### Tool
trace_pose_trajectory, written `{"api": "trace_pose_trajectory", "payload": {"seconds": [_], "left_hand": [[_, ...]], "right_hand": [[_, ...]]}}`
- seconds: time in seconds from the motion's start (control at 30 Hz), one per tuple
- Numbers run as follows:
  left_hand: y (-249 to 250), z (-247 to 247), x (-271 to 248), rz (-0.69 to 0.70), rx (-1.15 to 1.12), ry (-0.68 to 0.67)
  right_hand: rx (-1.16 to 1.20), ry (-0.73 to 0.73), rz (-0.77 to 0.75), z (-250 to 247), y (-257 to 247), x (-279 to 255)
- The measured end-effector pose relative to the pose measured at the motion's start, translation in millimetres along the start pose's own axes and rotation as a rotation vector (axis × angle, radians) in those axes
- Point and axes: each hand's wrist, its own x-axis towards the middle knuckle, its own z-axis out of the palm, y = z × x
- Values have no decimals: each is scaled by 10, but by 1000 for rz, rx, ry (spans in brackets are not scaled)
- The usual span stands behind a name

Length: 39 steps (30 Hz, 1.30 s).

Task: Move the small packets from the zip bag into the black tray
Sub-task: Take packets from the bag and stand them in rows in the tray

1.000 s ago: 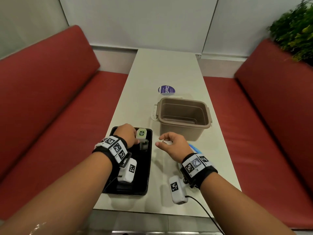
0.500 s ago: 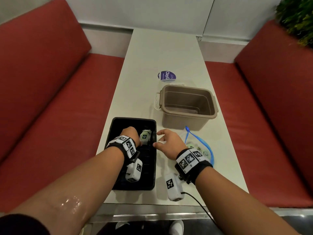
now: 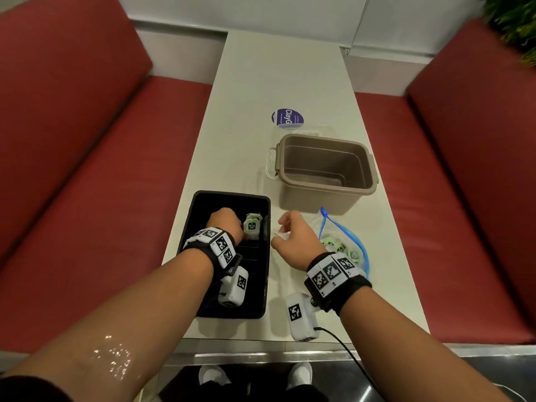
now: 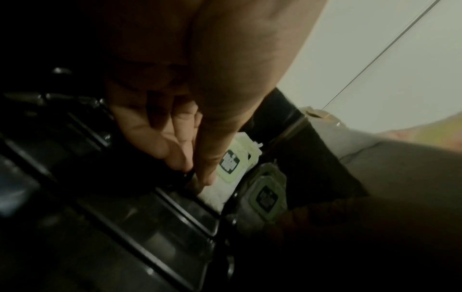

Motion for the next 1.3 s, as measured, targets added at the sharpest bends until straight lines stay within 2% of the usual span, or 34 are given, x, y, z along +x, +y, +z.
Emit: {"api": "trace_pose_trajectory", "payload": {"seconds": [0.1,0.2,0.27,0.33,0.4,0.5,0.6,0.67,0.73,0.87,0.97,1.1,1.3], "left_hand": [[-13,-184,-159,70,-5,46],[-1,-403,-343,215,-45,99],[16,-545,-470,347,-180,37],[19,-662,-577,469,-305,-118],[19,-724,-637,560,-311,-209],[42,-772,-714,621,-277,-134],[52,-802,-741,607,-263,-32],[46,-815,-738,582,-253,-36],[37,-806,-713,529,-260,-56],[-8,-744,-545,365,-144,29],[-9,-632,-422,254,-4,-1],[-9,-399,-271,134,212,-67],[-43,-84,-77,41,264,-62]], "right_hand": [[100,15,-5,-65,-24,4],[193,33,-23,-108,-91,28],[195,74,-89,-122,-130,40],[189,128,-174,-128,-166,40],[198,151,-215,-133,-202,47],[263,142,-224,-127,-265,52],[347,122,-219,-106,-305,71],[337,129,-220,-91,-308,95],[296,148,-213,-82,-292,115],[138,140,-124,-66,-221,142],[47,46,-31,-49,-168,131],[63,-54,31,17,-127,93],[111,-75,29,73,-88,62]]}}
